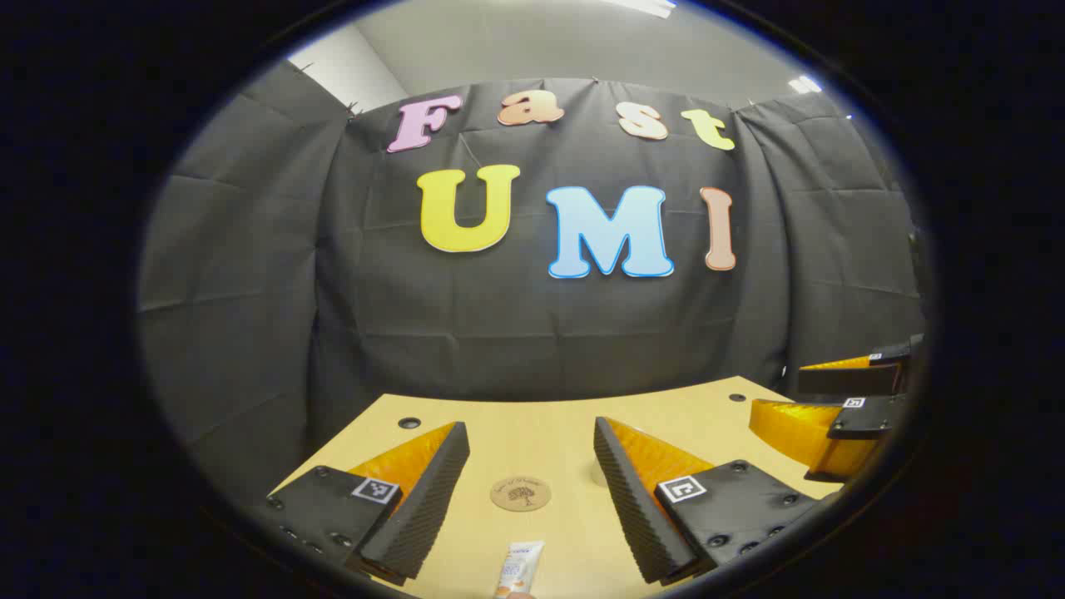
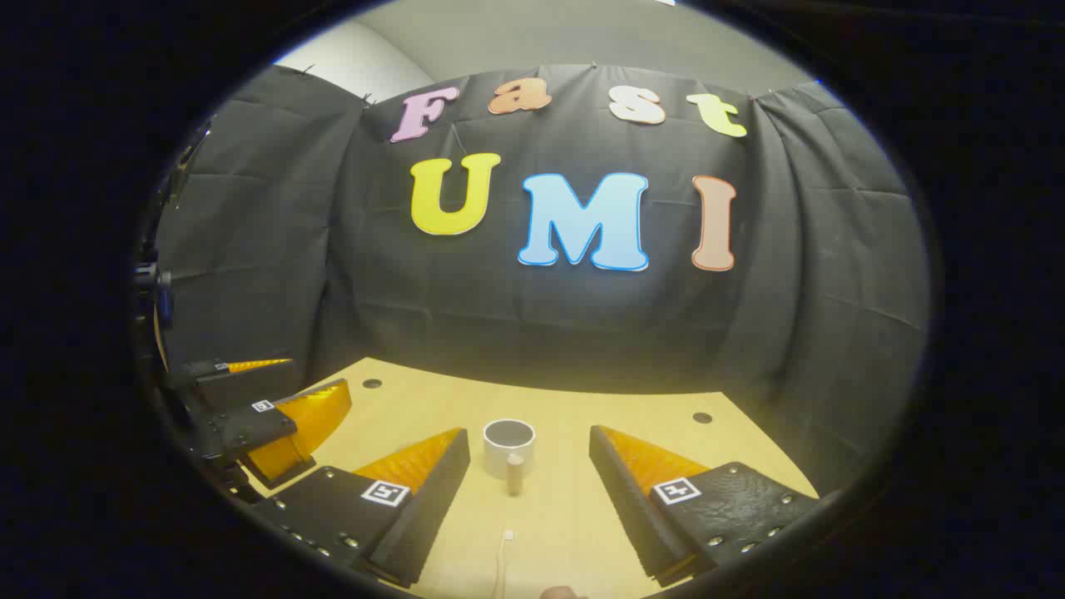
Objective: Put the toothbrush and toothpaste on the desktop into the cup, then pick up the cup and place it on the coaster on the desktop.
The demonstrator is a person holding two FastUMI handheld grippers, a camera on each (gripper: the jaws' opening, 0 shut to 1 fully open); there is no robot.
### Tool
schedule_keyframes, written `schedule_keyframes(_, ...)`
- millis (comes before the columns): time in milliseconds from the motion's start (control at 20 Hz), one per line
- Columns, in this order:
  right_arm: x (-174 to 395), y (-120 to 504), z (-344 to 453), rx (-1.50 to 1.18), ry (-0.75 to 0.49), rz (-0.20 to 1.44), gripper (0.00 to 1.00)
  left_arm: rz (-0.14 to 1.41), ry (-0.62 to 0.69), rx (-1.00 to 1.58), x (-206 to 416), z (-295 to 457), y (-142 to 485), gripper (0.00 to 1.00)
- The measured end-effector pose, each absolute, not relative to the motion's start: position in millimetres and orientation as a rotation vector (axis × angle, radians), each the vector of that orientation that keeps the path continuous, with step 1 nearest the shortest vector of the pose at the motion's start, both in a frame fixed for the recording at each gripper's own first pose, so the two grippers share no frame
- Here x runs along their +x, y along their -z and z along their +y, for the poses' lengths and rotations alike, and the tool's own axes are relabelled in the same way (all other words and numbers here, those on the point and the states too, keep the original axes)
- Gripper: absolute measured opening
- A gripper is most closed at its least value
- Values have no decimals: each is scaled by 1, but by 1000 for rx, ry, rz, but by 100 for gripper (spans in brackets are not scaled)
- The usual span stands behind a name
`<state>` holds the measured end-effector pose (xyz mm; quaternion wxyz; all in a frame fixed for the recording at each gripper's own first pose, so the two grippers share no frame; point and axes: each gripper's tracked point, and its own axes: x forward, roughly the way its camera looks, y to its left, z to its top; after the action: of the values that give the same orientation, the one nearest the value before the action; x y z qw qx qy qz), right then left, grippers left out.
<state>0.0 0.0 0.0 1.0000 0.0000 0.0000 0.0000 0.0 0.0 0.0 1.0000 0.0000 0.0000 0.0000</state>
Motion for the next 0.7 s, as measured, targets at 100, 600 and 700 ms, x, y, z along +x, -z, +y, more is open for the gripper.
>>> schedule_keyframes(100,-1,2,1,1,-4,3,92,4,-1,-3,-2,0,1,97)
schedule_keyframes(600,-4,8,2,5,-12,23,91,9,-18,-5,-6,5,4,97)
schedule_keyframes(700,-3,11,4,10,-15,31,91,12,-22,-2,-5,6,4,97)
